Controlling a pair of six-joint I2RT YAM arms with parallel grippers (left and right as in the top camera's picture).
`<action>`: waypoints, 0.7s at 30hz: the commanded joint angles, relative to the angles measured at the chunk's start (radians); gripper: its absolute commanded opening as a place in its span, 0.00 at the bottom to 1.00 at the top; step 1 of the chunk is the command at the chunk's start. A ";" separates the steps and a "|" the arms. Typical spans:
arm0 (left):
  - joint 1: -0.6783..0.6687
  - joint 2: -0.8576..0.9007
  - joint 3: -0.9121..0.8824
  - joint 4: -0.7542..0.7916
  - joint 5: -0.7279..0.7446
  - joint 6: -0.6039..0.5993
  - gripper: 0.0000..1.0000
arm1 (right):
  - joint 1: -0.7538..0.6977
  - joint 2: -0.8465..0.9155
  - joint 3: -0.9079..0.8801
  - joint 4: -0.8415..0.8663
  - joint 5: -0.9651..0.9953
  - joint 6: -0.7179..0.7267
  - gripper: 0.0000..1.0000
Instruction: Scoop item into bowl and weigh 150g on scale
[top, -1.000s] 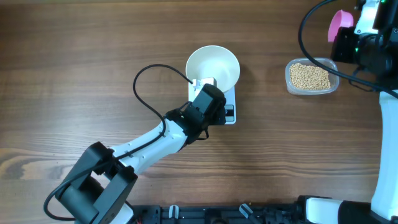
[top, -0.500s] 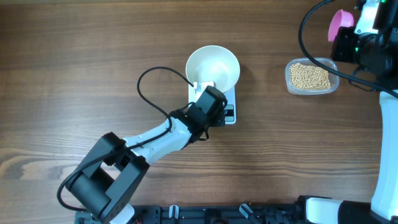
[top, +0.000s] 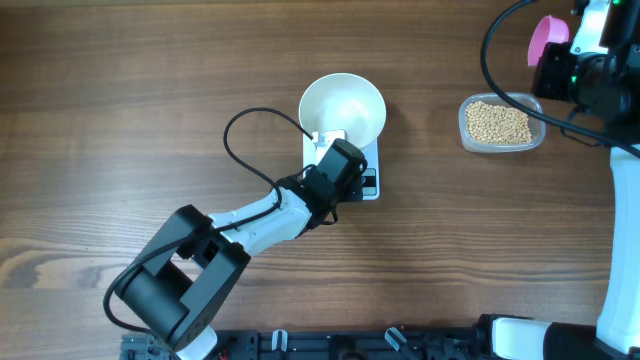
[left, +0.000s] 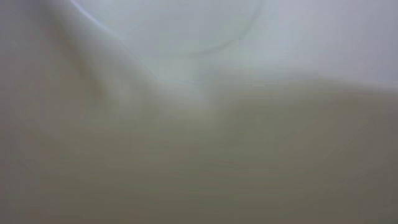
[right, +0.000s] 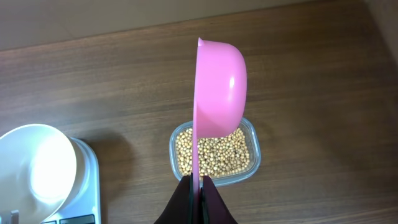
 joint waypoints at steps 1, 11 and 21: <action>0.000 0.023 0.001 -0.015 -0.024 0.005 0.04 | 0.003 0.004 -0.001 0.006 -0.009 0.016 0.04; 0.000 0.023 0.001 -0.065 0.031 0.005 0.04 | 0.003 0.004 -0.001 0.003 -0.009 0.015 0.05; 0.000 0.023 0.000 -0.072 0.031 0.005 0.04 | 0.003 0.004 -0.001 0.000 -0.009 0.016 0.04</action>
